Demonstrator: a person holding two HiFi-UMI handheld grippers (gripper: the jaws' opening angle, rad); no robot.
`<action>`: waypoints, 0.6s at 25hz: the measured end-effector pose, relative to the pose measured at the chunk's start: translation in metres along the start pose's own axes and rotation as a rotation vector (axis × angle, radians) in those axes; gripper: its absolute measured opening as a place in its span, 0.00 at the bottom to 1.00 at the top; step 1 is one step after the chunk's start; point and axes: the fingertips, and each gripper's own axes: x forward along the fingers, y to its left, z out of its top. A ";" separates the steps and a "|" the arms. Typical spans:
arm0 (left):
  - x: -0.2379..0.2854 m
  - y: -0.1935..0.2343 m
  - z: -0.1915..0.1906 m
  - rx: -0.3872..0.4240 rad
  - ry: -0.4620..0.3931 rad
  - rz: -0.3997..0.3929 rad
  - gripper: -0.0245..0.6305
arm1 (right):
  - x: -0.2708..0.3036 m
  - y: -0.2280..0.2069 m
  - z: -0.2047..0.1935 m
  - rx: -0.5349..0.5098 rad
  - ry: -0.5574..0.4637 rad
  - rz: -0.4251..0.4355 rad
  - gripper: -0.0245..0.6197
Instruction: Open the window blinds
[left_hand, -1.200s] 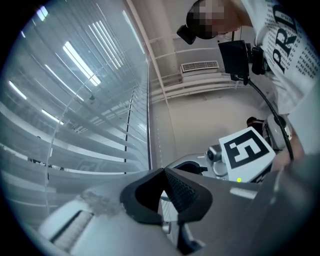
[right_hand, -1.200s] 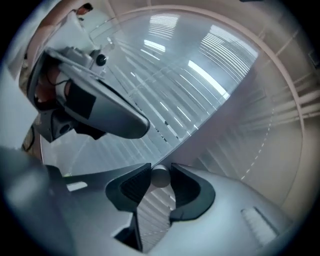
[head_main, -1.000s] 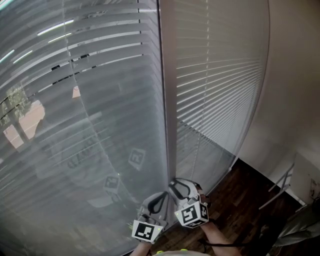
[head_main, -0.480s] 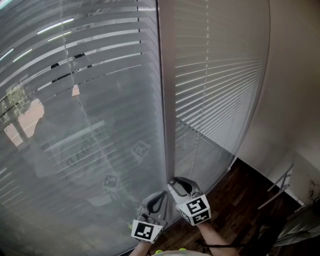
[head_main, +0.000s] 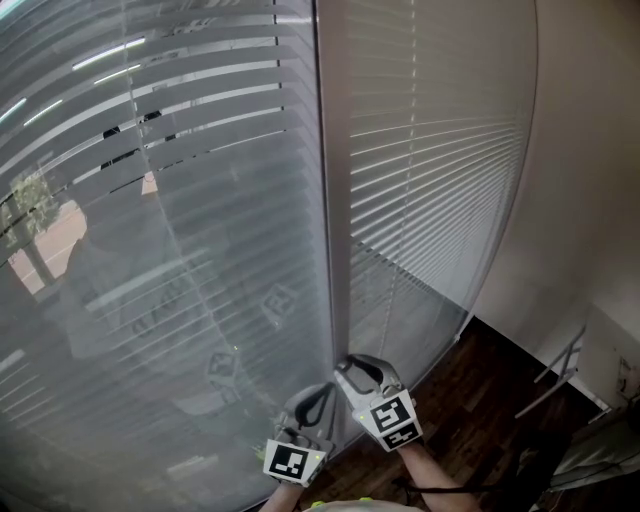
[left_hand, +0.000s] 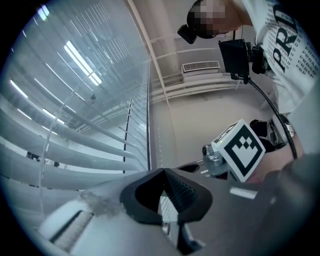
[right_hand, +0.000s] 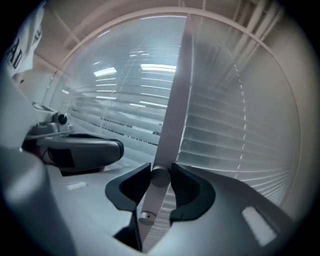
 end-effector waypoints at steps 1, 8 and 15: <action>0.000 0.000 0.001 -0.001 -0.001 0.000 0.03 | 0.000 0.002 0.000 -0.051 0.012 -0.003 0.25; -0.002 0.002 0.005 -0.013 0.003 0.005 0.03 | -0.002 0.014 0.005 -0.590 0.079 -0.001 0.26; -0.004 0.002 0.007 -0.009 -0.007 0.009 0.03 | -0.001 0.018 0.002 -0.866 0.121 -0.027 0.30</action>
